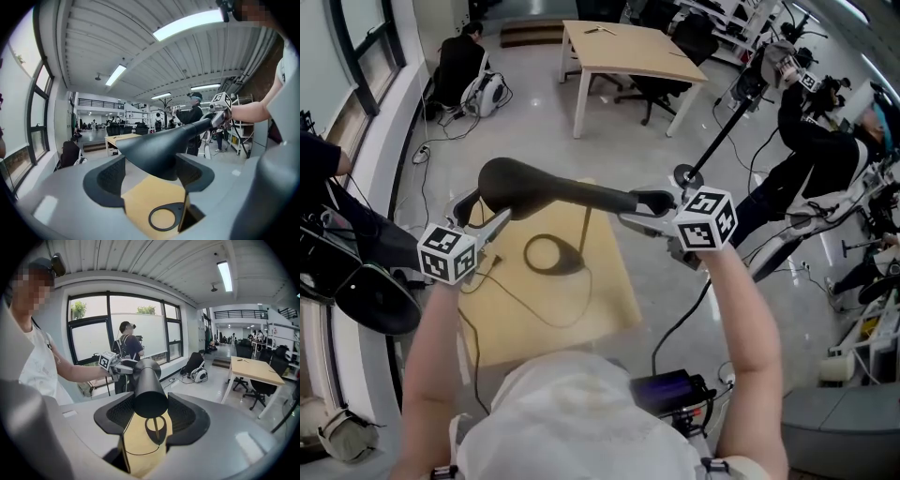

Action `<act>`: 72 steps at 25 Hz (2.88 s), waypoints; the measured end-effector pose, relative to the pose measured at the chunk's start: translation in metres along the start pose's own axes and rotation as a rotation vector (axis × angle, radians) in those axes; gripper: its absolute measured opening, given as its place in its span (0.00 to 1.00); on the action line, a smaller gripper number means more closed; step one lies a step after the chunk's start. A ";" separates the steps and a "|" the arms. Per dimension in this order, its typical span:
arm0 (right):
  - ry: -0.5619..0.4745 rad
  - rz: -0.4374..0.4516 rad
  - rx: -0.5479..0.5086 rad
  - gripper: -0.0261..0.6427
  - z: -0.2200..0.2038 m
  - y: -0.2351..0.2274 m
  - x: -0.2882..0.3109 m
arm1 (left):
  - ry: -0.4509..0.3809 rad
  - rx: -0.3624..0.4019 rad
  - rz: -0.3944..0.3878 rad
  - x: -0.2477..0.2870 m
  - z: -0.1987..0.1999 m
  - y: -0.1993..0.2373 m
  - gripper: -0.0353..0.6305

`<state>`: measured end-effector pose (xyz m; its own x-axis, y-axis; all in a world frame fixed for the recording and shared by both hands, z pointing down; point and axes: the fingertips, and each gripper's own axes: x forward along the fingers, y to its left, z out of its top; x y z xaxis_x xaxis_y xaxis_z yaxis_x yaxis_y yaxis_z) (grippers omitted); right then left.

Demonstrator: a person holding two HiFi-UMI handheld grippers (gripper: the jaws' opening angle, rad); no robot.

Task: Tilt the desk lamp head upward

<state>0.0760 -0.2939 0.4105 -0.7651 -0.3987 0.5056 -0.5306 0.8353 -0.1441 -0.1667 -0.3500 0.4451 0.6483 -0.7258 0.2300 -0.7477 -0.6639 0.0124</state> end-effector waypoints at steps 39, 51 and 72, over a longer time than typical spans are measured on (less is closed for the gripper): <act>0.263 -0.200 -0.407 0.38 -0.011 0.002 0.018 | -0.123 0.107 0.048 -0.013 0.071 -0.002 0.50; 0.231 -0.193 -0.385 0.39 -0.024 0.010 0.027 | -0.178 0.135 0.096 -0.028 0.098 -0.012 0.46; 0.197 -0.188 -0.338 0.39 -0.032 0.014 0.042 | -0.233 0.237 0.143 -0.039 0.136 -0.028 0.42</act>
<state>0.0480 -0.2869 0.4570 -0.5654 -0.5032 0.6536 -0.4794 0.8453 0.2360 -0.1514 -0.3283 0.3030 0.5755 -0.8177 -0.0150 -0.7967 -0.5564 -0.2360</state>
